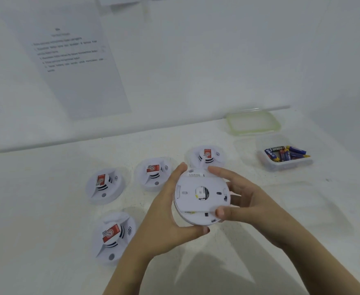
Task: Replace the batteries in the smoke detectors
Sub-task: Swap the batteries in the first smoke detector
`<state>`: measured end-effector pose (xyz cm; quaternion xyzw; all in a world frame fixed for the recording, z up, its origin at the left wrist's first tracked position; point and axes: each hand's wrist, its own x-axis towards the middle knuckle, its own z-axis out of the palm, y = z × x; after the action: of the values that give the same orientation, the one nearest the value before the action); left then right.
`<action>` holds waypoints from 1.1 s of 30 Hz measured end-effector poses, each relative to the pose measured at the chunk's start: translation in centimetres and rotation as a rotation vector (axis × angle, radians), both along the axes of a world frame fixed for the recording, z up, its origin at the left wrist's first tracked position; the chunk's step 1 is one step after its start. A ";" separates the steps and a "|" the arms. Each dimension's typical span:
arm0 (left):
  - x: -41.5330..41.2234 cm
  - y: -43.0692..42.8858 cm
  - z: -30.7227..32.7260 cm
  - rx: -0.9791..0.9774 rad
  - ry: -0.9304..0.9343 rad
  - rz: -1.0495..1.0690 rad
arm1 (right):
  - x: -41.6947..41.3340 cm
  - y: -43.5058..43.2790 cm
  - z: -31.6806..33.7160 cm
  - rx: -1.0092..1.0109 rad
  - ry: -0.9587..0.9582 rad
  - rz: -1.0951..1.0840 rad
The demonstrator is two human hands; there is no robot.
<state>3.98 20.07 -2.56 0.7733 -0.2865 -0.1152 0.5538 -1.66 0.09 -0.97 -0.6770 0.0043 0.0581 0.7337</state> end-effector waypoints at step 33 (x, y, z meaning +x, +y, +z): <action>0.6 0.6 -0.7 0.025 0.072 -0.157 | 1.2 -0.1 0.9 -0.106 0.022 0.415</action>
<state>4.56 20.63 -3.24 0.7506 -0.3247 -0.1897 0.5434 -0.47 0.02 -0.12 -0.7002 -0.1243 0.2151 0.6693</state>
